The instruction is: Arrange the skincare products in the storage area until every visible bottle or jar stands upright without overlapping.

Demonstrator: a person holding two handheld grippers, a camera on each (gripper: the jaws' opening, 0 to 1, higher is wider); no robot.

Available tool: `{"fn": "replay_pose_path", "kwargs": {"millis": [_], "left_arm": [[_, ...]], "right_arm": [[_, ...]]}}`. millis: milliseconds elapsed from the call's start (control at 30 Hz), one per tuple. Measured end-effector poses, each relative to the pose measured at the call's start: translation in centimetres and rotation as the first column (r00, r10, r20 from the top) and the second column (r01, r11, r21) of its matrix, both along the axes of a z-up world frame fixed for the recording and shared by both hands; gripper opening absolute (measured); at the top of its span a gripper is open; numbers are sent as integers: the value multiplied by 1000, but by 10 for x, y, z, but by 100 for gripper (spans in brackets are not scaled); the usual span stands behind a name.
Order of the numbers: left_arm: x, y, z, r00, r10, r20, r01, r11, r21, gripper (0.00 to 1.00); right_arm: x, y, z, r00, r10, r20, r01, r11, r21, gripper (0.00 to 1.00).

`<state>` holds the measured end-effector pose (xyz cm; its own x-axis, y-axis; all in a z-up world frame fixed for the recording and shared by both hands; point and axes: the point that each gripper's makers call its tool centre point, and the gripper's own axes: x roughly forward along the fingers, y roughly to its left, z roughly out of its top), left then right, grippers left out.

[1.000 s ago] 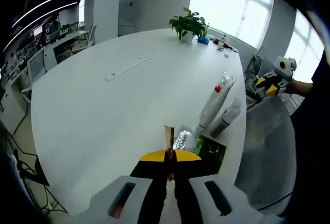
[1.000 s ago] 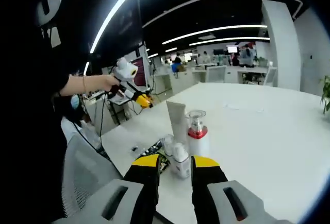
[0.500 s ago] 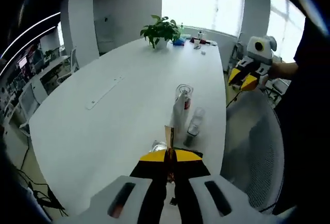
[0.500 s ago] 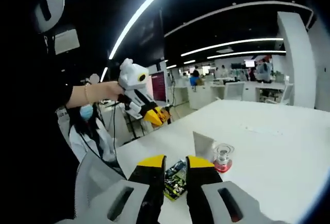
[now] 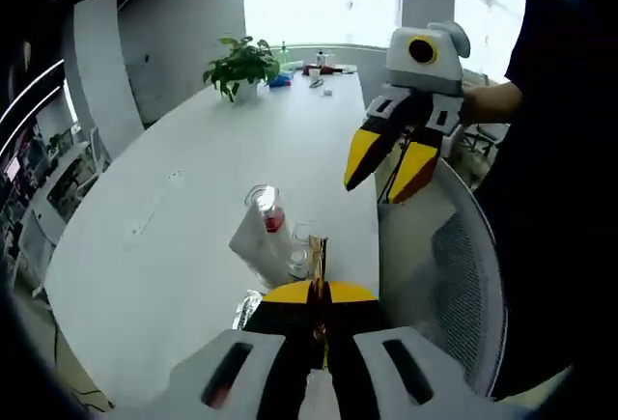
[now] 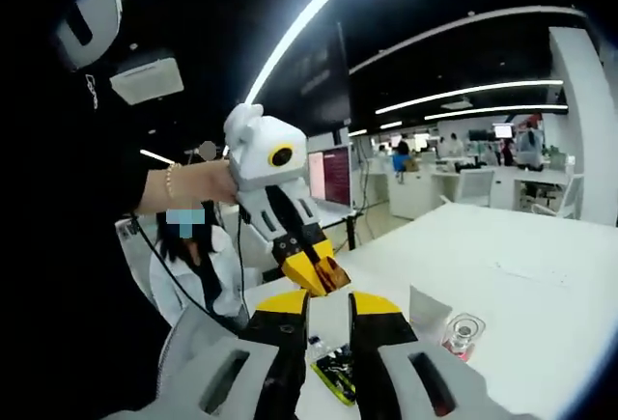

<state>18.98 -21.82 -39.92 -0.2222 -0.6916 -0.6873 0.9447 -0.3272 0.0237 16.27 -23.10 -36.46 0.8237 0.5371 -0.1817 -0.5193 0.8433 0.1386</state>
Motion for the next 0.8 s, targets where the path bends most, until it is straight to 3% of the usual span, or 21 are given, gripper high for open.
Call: {"fn": "replay_pose_path", "kwargs": {"millis": [467, 800], "left_arm": [[-29, -8, 14, 997, -70, -12, 70, 997, -17, 3], [-27, -3, 14, 995, -88, -56, 87, 996, -14, 3]], "right_arm": [[-3, 10, 4, 997, 73, 4, -72, 996, -56, 5], [-3, 14, 1, 995, 98, -16, -99, 992, -79, 0]]}}
